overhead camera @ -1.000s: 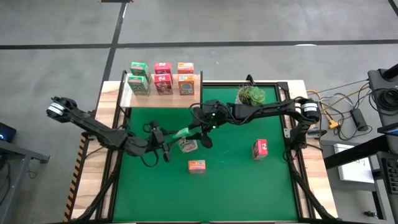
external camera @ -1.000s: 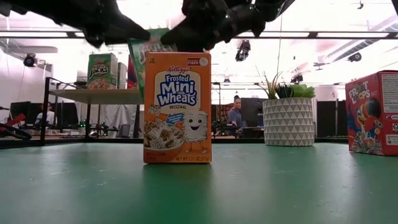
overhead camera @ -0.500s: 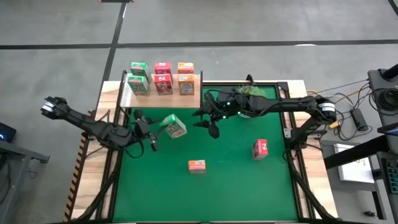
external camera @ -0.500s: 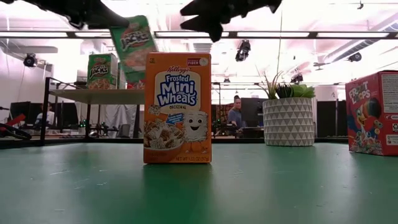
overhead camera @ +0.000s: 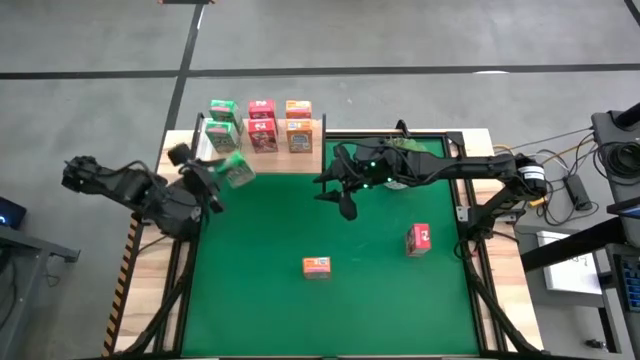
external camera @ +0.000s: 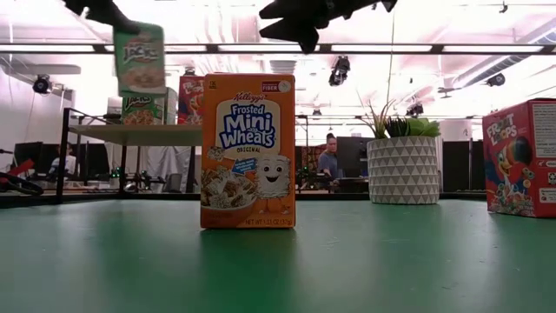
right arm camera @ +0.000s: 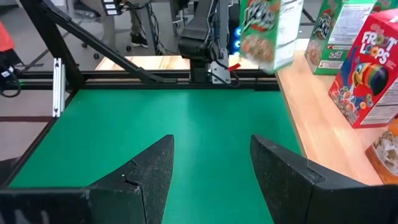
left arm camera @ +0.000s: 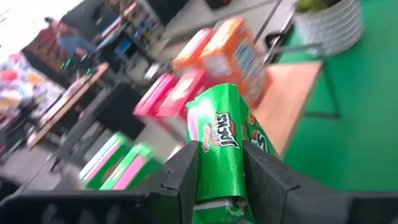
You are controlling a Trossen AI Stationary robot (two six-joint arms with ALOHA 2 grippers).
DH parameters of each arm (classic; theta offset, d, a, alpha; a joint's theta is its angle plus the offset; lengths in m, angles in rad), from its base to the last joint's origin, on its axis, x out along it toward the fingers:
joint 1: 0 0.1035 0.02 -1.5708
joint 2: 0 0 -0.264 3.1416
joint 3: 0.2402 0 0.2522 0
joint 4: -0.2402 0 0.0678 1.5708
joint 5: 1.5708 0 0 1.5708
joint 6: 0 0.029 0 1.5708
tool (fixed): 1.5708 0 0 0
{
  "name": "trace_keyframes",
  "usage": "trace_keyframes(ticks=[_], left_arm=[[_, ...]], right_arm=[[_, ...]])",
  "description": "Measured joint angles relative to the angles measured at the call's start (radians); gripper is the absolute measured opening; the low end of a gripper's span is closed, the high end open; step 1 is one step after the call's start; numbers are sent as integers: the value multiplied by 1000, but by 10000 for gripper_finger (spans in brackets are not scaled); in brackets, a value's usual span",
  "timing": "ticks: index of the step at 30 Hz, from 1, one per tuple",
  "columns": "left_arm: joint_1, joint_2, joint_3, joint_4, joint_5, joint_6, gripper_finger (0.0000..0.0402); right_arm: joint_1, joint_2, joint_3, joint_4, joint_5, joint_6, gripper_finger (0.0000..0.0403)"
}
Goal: Stack cereal on shelf
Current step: Put the green cereal box on the shelf aligned with other green cereal boxes
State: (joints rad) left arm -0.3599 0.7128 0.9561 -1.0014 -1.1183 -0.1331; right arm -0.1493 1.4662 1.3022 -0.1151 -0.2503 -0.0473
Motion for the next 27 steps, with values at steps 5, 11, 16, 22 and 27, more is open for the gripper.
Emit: trace_keyframes(ticks=[5, 11, 16, 22, 27], left_arm=[[56, -8, 4, -104, 0, -61, 86], [103, -13, -59, -75, -2, -61, 84], [114, -2, -104, 33, -59, -30, 84], [118, 22, -119, 80, -59, 24, 84], [136, 38, -119, 84, -61, 36, 84]], right_arm=[[0, 7, 0, -1, 1, -5, 201], [0, 9, 0, 0, 17, -6, 201], [0, 9, 0, 0, 17, -10, 201], [0, 9, 0, 0, 17, -16, 201], [0, 9, 0, 0, 17, -17, 201]])
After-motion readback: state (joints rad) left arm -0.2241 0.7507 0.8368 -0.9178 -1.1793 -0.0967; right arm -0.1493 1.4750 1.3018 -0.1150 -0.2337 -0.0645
